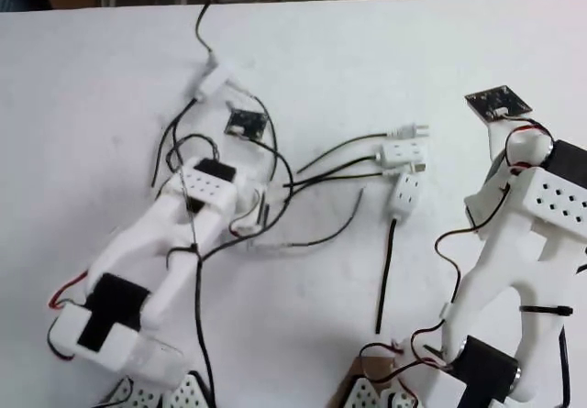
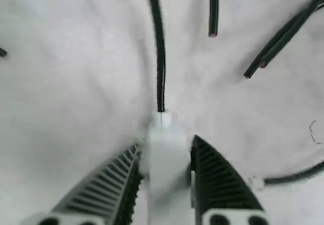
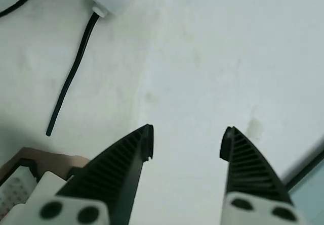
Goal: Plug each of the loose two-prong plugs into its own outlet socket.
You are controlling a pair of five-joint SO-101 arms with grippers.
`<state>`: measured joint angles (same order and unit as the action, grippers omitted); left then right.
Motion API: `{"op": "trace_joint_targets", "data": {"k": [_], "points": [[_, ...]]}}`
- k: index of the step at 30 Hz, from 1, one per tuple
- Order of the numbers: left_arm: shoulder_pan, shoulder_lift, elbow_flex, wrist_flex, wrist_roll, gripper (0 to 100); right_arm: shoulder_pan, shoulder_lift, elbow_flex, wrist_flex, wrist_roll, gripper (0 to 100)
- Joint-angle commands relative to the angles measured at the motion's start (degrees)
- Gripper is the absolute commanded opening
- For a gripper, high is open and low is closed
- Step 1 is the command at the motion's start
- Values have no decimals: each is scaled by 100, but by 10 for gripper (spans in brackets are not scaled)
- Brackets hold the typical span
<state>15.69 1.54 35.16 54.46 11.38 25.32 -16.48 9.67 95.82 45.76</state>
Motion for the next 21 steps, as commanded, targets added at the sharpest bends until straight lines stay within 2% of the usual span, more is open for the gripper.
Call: {"op": "trace_joint_targets", "data": {"k": [1, 7, 12, 16, 21], "points": [[31, 400, -422, 70, 26, 37, -22, -224, -44, 119, 9, 220], [-189, 892, -1380, 589, 62, 24, 75, -224, -53, 180, 35, 220], [-1015, 611, -2312, 791, 1266, 24, 127, -224, -53, 180, 44, 220], [-1473, 286, -3051, 774, 1785, 24, 136, -224, -53, 180, 44, 220], [-1807, 497, -4220, 774, 2374, 23, 136, -224, -35, 180, 44, 220]]}}
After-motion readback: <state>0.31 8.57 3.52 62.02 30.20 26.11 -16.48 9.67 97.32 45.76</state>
